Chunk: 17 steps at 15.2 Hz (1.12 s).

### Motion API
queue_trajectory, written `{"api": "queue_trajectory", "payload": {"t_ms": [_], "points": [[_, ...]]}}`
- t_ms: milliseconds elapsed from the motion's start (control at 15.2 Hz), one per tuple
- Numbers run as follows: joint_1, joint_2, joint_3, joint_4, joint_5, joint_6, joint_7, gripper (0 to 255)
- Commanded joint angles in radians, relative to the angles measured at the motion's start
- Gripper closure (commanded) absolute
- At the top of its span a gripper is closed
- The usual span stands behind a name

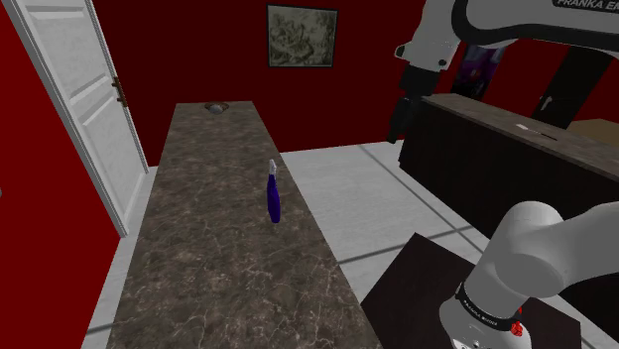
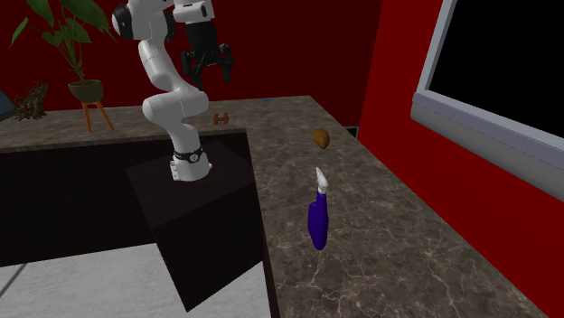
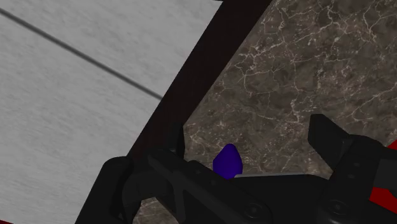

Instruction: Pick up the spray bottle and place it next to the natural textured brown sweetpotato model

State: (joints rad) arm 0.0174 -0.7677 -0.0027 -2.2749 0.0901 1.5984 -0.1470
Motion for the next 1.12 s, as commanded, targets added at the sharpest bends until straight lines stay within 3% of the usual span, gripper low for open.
{"api": "queue_trajectory", "payload": {"t_ms": [0,528,1056], "points": [[0.0,0.0,0.0,0.0,0.0,0.0,0.0,0],[-0.002,0.113,0.124,-0.136,0.015,0.319,0.13,0],[-0.032,0.337,0.253,-0.161,-0.032,0.629,0.291,0]]}}
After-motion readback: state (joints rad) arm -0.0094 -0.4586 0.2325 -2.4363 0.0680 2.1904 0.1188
